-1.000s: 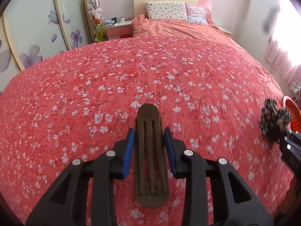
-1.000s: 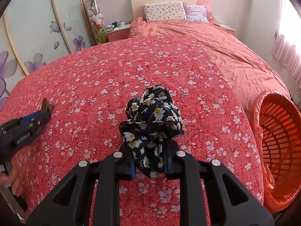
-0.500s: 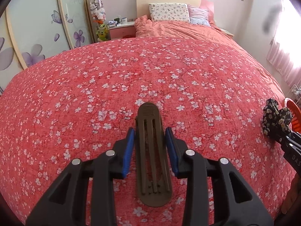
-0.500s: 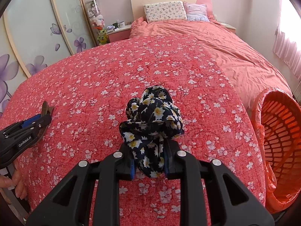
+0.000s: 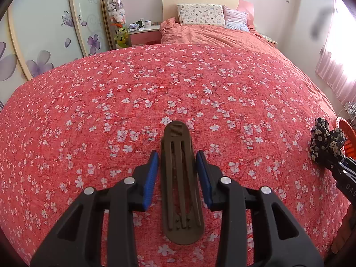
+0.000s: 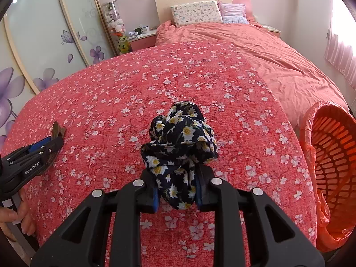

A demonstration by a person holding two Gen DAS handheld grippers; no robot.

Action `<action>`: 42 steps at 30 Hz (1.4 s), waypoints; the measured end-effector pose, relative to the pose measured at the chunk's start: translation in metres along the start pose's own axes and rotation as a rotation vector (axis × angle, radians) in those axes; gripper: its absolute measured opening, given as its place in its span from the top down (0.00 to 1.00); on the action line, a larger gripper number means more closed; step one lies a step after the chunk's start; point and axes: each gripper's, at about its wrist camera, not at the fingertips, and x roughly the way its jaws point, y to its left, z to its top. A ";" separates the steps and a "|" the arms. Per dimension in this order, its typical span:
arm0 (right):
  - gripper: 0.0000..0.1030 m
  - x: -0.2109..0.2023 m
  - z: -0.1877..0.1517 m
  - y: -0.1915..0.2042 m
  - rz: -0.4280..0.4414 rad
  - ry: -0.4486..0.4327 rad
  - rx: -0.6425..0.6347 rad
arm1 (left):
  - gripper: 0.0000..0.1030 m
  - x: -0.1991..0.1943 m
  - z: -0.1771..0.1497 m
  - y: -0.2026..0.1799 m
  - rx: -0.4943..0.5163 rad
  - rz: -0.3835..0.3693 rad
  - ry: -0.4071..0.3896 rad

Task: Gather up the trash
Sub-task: 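Carry the hair clip and scrunchie to the orange basket and release both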

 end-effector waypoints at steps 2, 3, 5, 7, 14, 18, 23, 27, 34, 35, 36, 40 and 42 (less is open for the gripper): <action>0.76 0.000 0.001 0.002 -0.009 0.000 -0.011 | 0.65 -0.002 -0.002 0.001 0.004 0.005 -0.001; 0.76 0.000 0.001 0.004 -0.019 0.001 -0.023 | 0.65 -0.003 -0.004 0.001 0.010 0.008 0.000; 0.76 -0.001 0.000 0.007 -0.036 0.001 -0.041 | 0.65 -0.006 -0.009 0.001 0.010 0.008 -0.001; 0.76 -0.001 0.000 0.008 -0.035 0.001 -0.041 | 0.68 -0.008 -0.010 0.002 0.003 0.005 -0.002; 0.88 -0.011 0.004 -0.001 0.015 -0.005 0.016 | 0.69 -0.015 -0.012 0.002 0.017 0.011 -0.031; 0.89 -0.023 0.004 -0.001 0.032 -0.026 0.024 | 0.69 -0.025 -0.009 0.003 0.023 0.010 -0.041; 0.89 -0.044 0.008 -0.004 0.049 -0.065 0.032 | 0.69 -0.046 -0.001 -0.003 0.033 -0.003 -0.062; 0.89 -0.064 0.012 -0.012 0.046 -0.102 0.038 | 0.69 -0.069 0.008 -0.020 0.047 -0.048 -0.085; 0.89 -0.101 0.012 -0.039 0.011 -0.173 0.069 | 0.69 -0.105 0.020 -0.070 0.105 -0.144 -0.134; 0.89 -0.108 0.010 -0.045 0.003 -0.185 0.078 | 0.69 -0.111 0.022 -0.080 0.122 -0.156 -0.145; 0.89 -0.113 0.009 -0.051 -0.003 -0.194 0.086 | 0.69 -0.117 0.023 -0.091 0.137 -0.170 -0.156; 0.89 -0.134 0.006 -0.084 -0.040 -0.236 0.133 | 0.69 -0.131 0.028 -0.131 0.184 -0.231 -0.178; 0.89 -0.143 0.003 -0.102 -0.064 -0.254 0.167 | 0.69 -0.139 0.028 -0.158 0.215 -0.275 -0.191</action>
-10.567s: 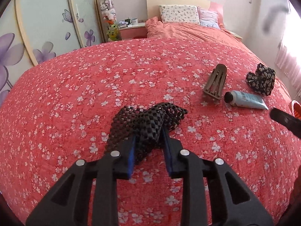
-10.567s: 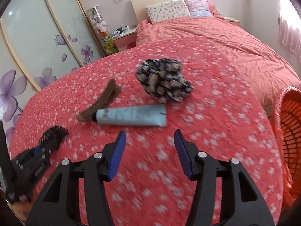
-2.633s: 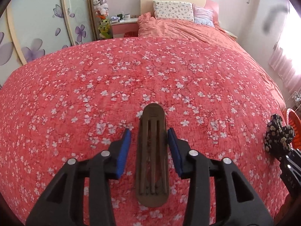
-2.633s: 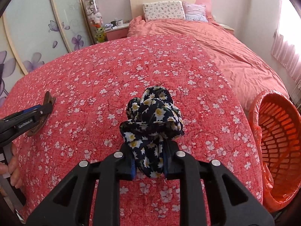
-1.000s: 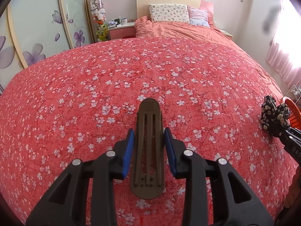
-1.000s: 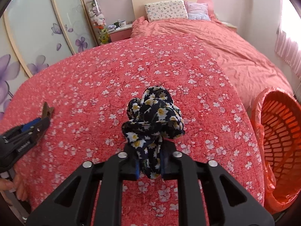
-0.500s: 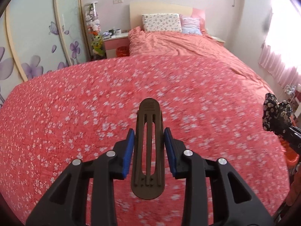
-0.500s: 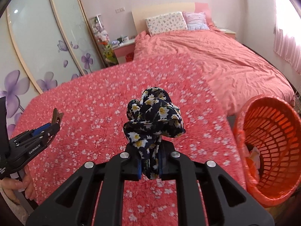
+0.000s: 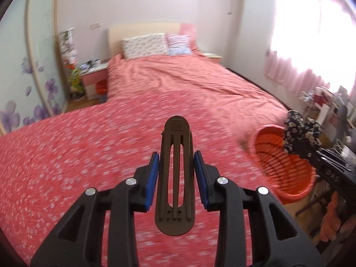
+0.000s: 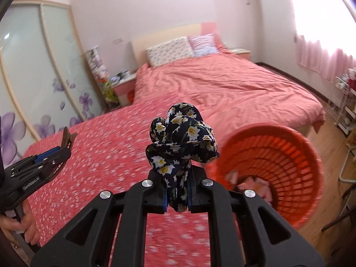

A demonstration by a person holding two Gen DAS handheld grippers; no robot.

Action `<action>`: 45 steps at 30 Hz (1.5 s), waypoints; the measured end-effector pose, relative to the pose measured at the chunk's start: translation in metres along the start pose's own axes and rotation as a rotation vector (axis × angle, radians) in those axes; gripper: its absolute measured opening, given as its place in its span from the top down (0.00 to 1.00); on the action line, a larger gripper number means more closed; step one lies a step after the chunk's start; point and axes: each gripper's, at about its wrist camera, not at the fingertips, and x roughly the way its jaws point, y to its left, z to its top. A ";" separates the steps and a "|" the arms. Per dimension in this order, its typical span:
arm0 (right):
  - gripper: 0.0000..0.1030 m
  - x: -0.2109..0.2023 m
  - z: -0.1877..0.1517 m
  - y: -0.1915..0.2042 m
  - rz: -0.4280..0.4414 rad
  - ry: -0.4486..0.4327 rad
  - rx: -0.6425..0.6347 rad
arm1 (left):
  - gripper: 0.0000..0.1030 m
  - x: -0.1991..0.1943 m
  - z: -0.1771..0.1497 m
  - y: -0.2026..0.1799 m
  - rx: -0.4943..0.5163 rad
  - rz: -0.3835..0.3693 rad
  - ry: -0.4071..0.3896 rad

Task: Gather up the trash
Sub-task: 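Carry the hair clip and scrunchie to the orange basket and release both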

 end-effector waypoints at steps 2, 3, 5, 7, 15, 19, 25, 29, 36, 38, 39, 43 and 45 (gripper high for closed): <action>0.89 -0.006 0.001 -0.020 -0.026 -0.015 0.037 | 0.69 0.002 0.005 -0.023 0.025 -0.043 -0.007; 0.88 -0.008 0.002 -0.030 -0.035 -0.021 0.052 | 0.69 0.003 0.006 -0.035 0.036 -0.063 -0.009; 0.88 -0.012 0.001 -0.049 -0.057 -0.030 0.086 | 0.69 0.007 0.009 -0.062 0.061 -0.115 -0.009; 0.88 -0.015 -0.001 -0.063 -0.071 -0.032 0.111 | 0.69 0.013 0.011 -0.090 0.089 -0.161 -0.005; 0.89 -0.014 -0.004 -0.115 -0.088 -0.042 0.211 | 0.69 0.050 0.005 -0.174 0.166 -0.285 0.046; 0.88 -0.010 -0.002 -0.134 -0.099 -0.048 0.239 | 0.69 0.082 0.004 -0.201 0.192 -0.298 0.081; 0.77 0.004 0.000 -0.155 -0.088 -0.036 0.281 | 0.58 0.127 -0.004 -0.218 0.212 -0.249 0.140; 0.52 0.013 -0.004 -0.164 -0.107 -0.017 0.288 | 0.45 0.142 -0.008 -0.208 0.191 -0.221 0.168; 0.42 -0.001 -0.010 -0.156 -0.136 -0.034 0.271 | 0.37 0.132 -0.011 -0.178 0.156 -0.147 0.146; 0.38 -0.011 -0.009 -0.149 -0.155 -0.054 0.249 | 0.35 0.117 -0.013 -0.166 0.149 -0.119 0.119; 0.33 -0.016 -0.009 -0.146 -0.164 -0.065 0.238 | 0.33 0.107 -0.015 -0.158 0.148 -0.102 0.101; 0.14 -0.044 -0.013 -0.120 -0.199 -0.127 0.174 | 0.22 0.061 -0.025 -0.128 0.139 -0.042 0.010; 0.08 -0.061 -0.019 -0.105 -0.191 -0.150 0.143 | 0.16 0.038 -0.029 -0.115 0.126 -0.011 -0.032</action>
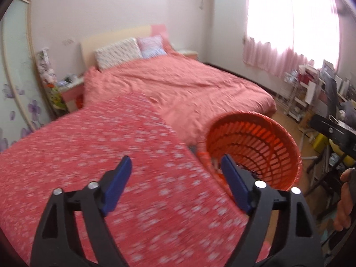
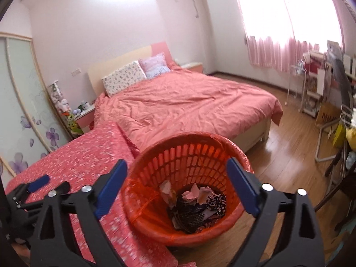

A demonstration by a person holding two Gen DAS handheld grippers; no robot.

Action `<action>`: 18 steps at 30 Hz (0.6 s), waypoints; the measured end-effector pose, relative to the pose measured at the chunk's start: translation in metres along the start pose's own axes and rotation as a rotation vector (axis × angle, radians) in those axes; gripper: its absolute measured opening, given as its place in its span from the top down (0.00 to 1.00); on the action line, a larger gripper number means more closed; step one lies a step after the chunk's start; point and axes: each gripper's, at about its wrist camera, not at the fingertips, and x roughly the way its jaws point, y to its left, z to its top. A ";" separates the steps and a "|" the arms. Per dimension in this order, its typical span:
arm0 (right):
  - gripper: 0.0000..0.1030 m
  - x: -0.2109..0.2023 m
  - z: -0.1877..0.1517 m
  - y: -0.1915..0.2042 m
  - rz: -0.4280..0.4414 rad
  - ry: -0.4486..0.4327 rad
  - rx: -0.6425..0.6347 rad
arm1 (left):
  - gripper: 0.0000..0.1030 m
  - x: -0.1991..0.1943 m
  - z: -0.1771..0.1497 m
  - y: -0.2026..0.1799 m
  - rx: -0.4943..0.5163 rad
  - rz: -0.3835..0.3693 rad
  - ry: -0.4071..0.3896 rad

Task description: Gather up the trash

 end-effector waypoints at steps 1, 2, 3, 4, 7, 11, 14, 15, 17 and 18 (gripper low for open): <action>0.07 -0.005 -0.002 0.004 0.002 -0.005 -0.008 | 0.11 -0.016 -0.007 0.011 -0.012 0.026 -0.030; 0.06 -0.014 -0.005 0.009 0.004 -0.016 -0.019 | 0.09 -0.027 -0.010 0.017 -0.019 0.044 -0.046; 0.05 -0.024 -0.009 0.014 0.002 -0.028 -0.029 | 0.06 -0.037 -0.016 0.024 -0.027 0.063 -0.062; 0.05 -0.029 -0.011 0.018 -0.005 -0.036 -0.037 | 0.04 -0.049 -0.022 0.031 -0.036 0.085 -0.078; 0.02 -0.050 -0.022 0.033 -0.049 -0.069 -0.075 | 0.04 -0.079 -0.039 0.049 -0.064 0.145 -0.113; 0.02 -0.078 -0.037 0.043 -0.099 -0.118 -0.077 | 0.04 -0.112 -0.066 0.068 -0.103 0.246 -0.149; 0.02 -0.091 -0.048 0.046 -0.147 -0.152 -0.066 | 0.04 -0.134 -0.085 0.076 -0.135 0.289 -0.178; 0.02 -0.095 -0.052 0.048 -0.167 -0.160 -0.063 | 0.04 -0.141 -0.091 0.077 -0.147 0.300 -0.185; 0.02 -0.100 -0.059 0.052 -0.195 -0.174 -0.071 | 0.04 -0.151 -0.100 0.078 -0.166 0.314 -0.193; 0.02 -0.103 -0.064 0.056 -0.211 -0.182 -0.079 | 0.04 -0.155 -0.104 0.078 -0.172 0.320 -0.196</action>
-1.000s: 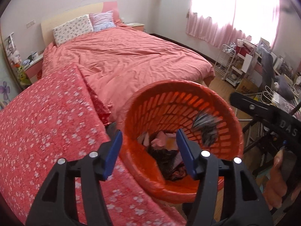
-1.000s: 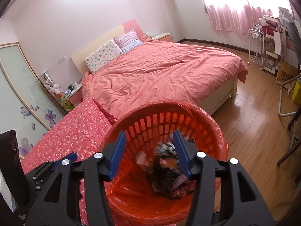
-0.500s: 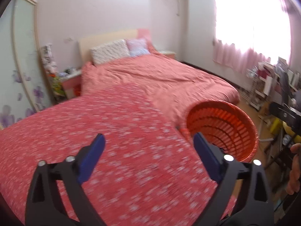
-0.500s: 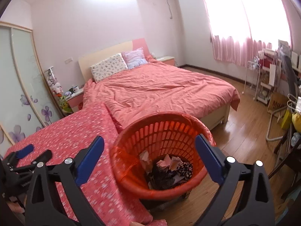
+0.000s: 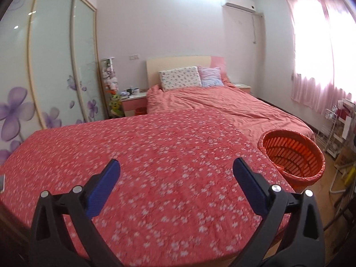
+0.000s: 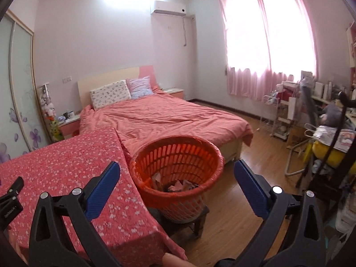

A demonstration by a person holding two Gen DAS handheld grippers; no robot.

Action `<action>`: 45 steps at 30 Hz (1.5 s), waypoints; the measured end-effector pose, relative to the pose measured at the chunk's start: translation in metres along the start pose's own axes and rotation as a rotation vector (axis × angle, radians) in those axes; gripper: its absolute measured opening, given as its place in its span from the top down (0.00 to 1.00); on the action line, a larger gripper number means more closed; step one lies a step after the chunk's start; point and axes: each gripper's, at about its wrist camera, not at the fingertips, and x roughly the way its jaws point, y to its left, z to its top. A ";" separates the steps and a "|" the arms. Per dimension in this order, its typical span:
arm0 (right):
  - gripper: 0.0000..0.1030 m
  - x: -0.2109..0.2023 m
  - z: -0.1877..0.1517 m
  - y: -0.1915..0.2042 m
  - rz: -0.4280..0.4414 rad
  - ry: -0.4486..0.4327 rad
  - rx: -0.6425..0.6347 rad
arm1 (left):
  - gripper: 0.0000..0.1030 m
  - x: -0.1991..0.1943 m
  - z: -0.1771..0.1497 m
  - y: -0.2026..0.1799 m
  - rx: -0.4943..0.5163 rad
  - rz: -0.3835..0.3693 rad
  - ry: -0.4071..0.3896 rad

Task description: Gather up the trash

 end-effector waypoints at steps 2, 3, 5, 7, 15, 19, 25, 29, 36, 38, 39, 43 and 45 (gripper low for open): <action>0.02 -0.008 -0.005 0.008 -0.021 -0.015 -0.029 | 0.04 -0.010 -0.006 0.002 -0.014 0.018 -0.002; 0.02 -0.009 -0.006 0.010 -0.023 -0.017 -0.039 | 0.04 -0.014 -0.008 0.003 -0.018 0.022 -0.003; 0.02 -0.015 -0.010 0.017 -0.028 -0.023 -0.064 | 0.04 -0.021 -0.013 0.004 -0.025 0.031 -0.001; 0.02 -0.021 -0.013 0.022 -0.025 -0.025 -0.077 | 0.04 -0.028 -0.018 0.006 -0.027 0.045 0.000; 0.02 -0.029 -0.023 0.032 -0.003 0.071 -0.084 | 0.04 -0.044 -0.028 0.018 -0.059 0.026 0.022; 0.02 -0.029 -0.027 0.031 -0.014 0.113 -0.074 | 0.04 -0.048 -0.031 0.020 -0.063 0.019 0.033; 0.02 -0.032 -0.032 0.029 -0.016 0.149 -0.055 | 0.04 -0.053 -0.032 0.019 -0.070 0.011 0.044; 0.02 -0.035 -0.031 0.027 -0.020 0.150 -0.056 | 0.04 -0.057 -0.032 0.017 -0.066 0.000 0.046; 0.02 -0.036 -0.030 0.025 -0.003 0.154 -0.044 | 0.04 -0.064 -0.030 0.009 -0.059 -0.016 0.040; 0.02 -0.037 -0.030 0.022 0.001 0.153 -0.042 | 0.04 -0.066 -0.028 0.007 -0.062 -0.024 0.038; 0.02 -0.037 -0.029 0.022 0.002 0.152 -0.040 | 0.04 -0.067 -0.028 0.007 -0.062 -0.029 0.036; 0.02 -0.037 -0.029 0.019 0.007 0.153 -0.037 | 0.04 -0.070 -0.025 0.003 -0.063 -0.045 0.032; 0.02 -0.036 -0.030 0.019 0.011 0.156 -0.036 | 0.04 -0.071 -0.025 0.002 -0.063 -0.051 0.031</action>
